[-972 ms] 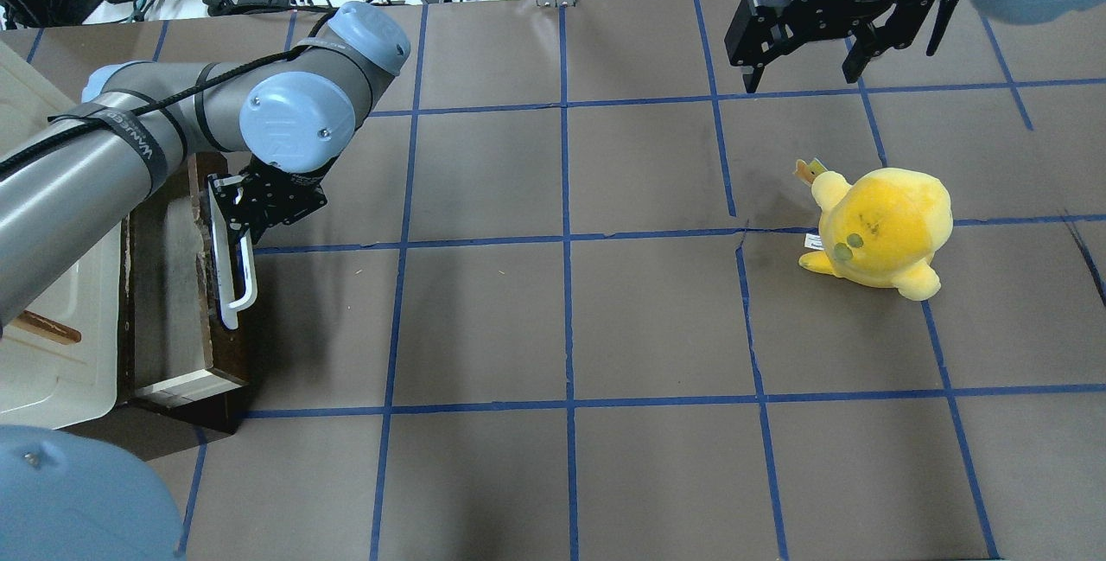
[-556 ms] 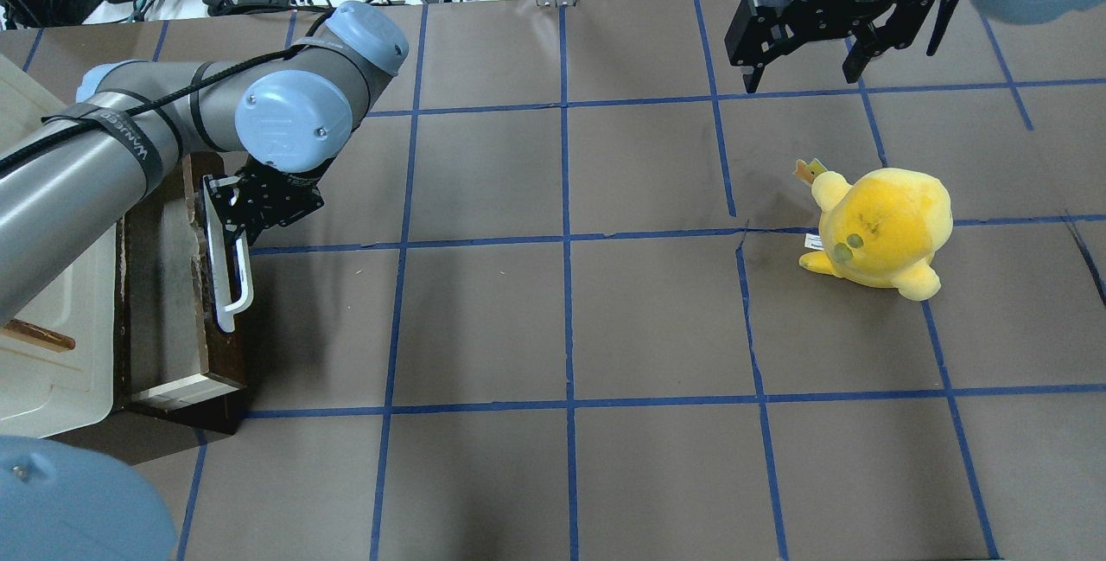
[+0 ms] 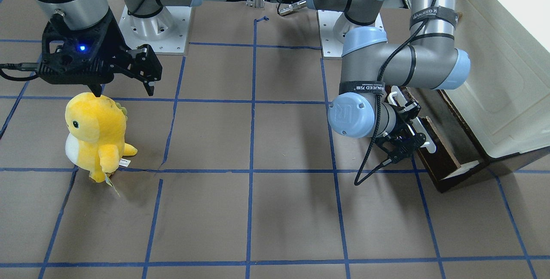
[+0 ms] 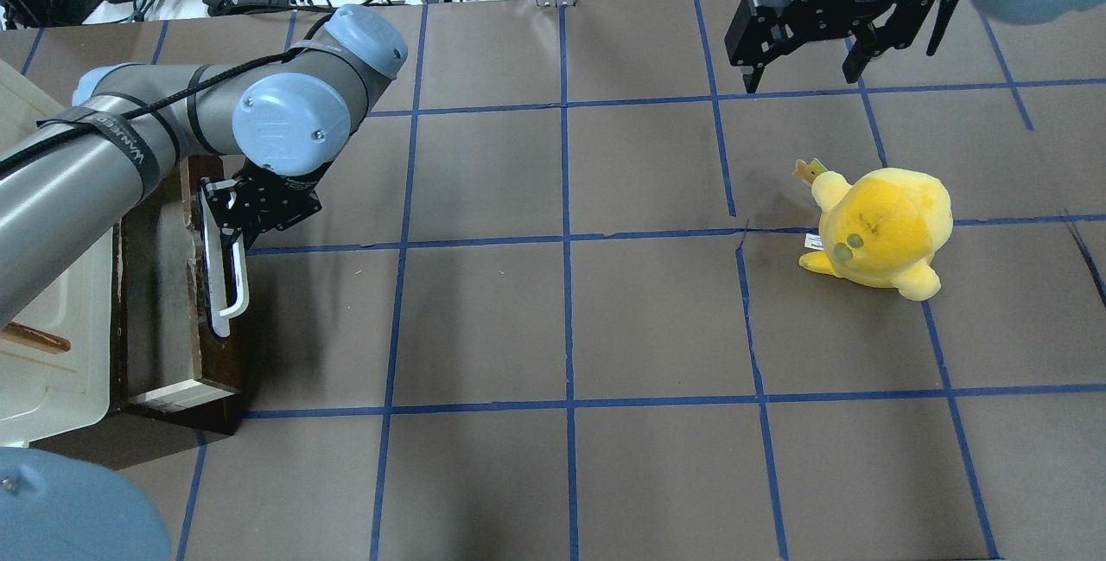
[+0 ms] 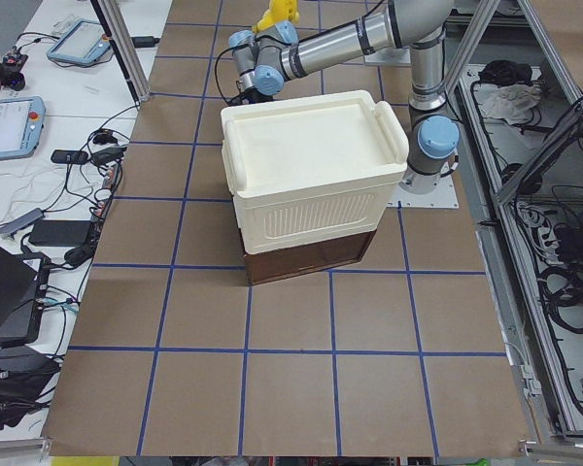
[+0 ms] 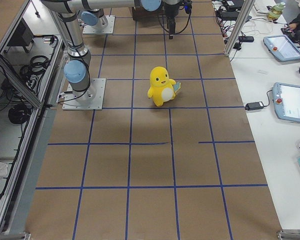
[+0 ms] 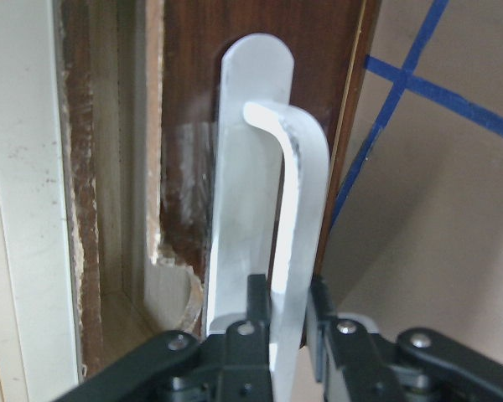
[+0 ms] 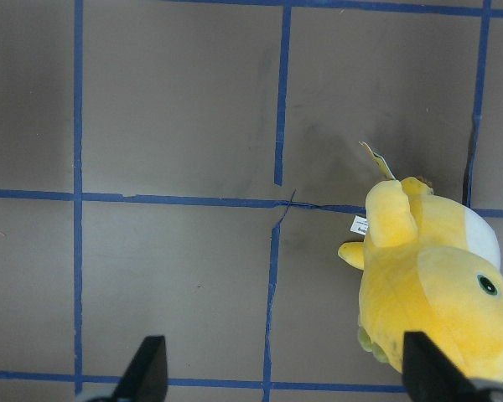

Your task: Pull drawer sideways

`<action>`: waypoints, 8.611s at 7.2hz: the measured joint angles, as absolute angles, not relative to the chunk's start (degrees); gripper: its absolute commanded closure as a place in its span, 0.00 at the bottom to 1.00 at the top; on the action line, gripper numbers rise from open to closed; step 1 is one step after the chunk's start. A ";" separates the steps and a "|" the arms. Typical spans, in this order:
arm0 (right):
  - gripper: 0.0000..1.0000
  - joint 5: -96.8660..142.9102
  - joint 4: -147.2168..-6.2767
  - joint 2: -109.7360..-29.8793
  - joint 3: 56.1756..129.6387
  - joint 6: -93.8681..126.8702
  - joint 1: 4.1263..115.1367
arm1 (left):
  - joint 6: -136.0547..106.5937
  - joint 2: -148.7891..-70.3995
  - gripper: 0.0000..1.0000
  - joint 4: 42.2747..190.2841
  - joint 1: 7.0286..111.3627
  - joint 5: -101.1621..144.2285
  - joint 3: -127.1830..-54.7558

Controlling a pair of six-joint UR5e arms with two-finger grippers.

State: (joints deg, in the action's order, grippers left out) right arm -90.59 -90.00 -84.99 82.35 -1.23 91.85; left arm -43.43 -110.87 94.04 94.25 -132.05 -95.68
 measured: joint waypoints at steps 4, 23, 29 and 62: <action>0.00 -90.59 -90.00 -84.99 82.35 -1.23 91.84 | -43.76 -110.83 1.00 95.71 94.27 -131.62 -95.73; 0.00 -90.57 -90.00 -84.99 82.35 -1.23 91.85 | -44.51 -112.88 1.00 95.60 94.94 -130.08 -93.81; 0.00 -90.61 -90.00 -84.99 82.35 -1.25 91.85 | -46.50 -114.59 1.00 95.63 97.55 -128.78 -91.68; 0.00 -90.61 -90.00 -84.99 82.35 -1.25 91.85 | -1.01 -90.36 0.00 85.64 86.51 -88.21 -88.93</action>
State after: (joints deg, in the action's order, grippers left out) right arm -90.61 -90.00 -84.99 82.35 -1.25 91.85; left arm -1.01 -90.36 85.64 86.51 -88.21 -88.93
